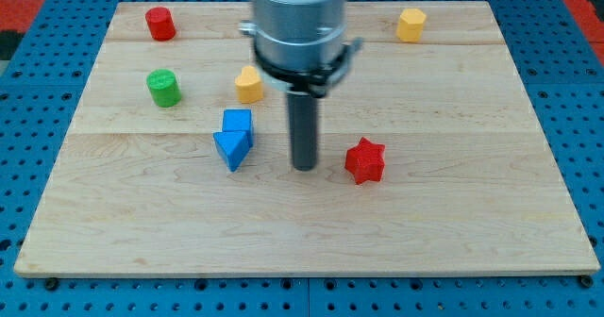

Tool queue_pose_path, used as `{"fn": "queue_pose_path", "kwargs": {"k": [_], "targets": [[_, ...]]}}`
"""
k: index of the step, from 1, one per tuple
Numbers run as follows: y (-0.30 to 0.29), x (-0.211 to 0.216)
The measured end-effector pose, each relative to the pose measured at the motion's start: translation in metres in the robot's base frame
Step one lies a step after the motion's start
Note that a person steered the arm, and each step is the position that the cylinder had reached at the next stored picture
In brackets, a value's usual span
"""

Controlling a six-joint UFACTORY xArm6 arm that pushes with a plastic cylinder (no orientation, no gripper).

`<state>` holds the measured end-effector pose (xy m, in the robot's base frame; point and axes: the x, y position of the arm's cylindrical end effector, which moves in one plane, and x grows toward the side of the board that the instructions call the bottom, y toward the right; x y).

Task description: Move red star below to the yellow hexagon

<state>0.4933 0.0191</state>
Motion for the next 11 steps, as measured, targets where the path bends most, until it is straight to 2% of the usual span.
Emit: {"fn": "queue_pose_path", "kwargs": {"k": [1,2,4,6,9,10,11], "targets": [[0.041,0.003],[0.058,0.022],[0.12,-0.014],[0.19,-0.002],[0.165,-0.081],[0.185,-0.043],[0.161,-0.017]]}}
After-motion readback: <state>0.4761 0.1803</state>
